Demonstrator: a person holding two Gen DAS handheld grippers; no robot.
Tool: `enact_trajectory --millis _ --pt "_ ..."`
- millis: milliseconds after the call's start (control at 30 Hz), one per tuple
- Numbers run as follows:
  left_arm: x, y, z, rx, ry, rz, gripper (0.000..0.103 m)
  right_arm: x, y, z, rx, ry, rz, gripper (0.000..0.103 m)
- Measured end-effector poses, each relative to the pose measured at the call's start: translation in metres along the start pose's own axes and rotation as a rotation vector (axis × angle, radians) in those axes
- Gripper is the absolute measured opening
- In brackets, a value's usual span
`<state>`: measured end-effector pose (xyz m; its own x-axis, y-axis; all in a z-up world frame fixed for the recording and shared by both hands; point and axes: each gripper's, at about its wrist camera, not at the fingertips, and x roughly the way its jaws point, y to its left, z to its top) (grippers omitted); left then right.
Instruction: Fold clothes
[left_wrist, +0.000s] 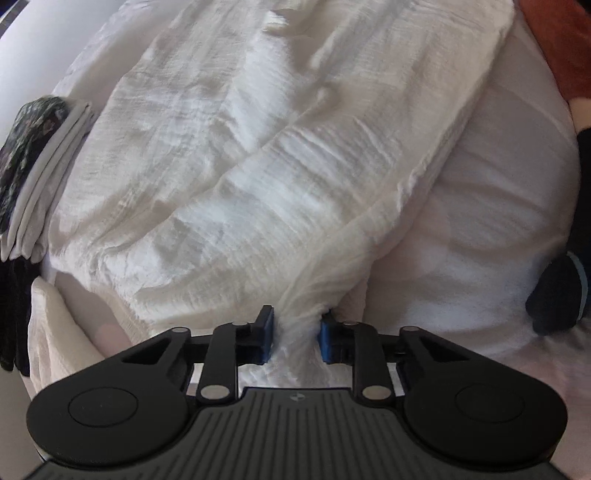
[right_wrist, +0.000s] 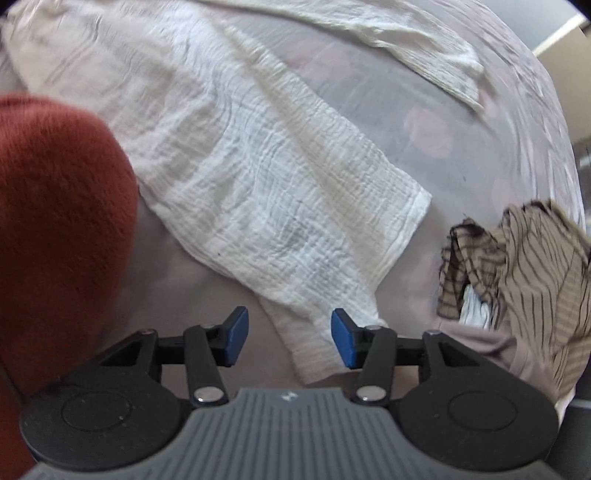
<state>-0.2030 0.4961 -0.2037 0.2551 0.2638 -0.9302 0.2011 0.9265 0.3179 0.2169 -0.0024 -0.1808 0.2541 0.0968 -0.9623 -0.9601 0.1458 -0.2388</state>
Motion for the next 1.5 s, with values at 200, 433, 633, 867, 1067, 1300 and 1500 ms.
enact_trajectory --millis 200,433,633,867,1067,1300,1500 --pt "-0.033 0.015 -0.002 -0.12 -0.048 0.055 0.018 0.023 -0.006 0.006 -0.021 0.008 -0.039 0.042" --pt "-0.065 0.022 -0.001 -0.182 -0.083 0.119 0.018 -0.001 -0.011 -0.002 0.098 -0.106 -0.097 0.001" --pt "-0.094 0.025 -0.005 -0.23 -0.136 0.174 0.017 -0.081 -0.029 -0.017 0.282 -0.332 -0.228 0.001" --pt "-0.137 0.03 -0.013 -0.274 -0.193 0.254 0.007 -0.152 -0.021 -0.024 0.321 -0.487 -0.365 0.001" --pt "-0.153 0.035 -0.01 -0.281 -0.224 0.247 0.006 -0.182 -0.024 -0.018 0.335 -0.524 -0.42 0.001" --pt "-0.123 0.005 -0.007 -0.1 -0.179 0.161 0.036 -0.165 -0.019 -0.008 0.32 -0.476 -0.416 0.001" --pt "-0.071 -0.009 -0.001 0.007 -0.104 0.06 0.055 -0.149 -0.022 -0.005 0.343 -0.426 -0.411 0.001"
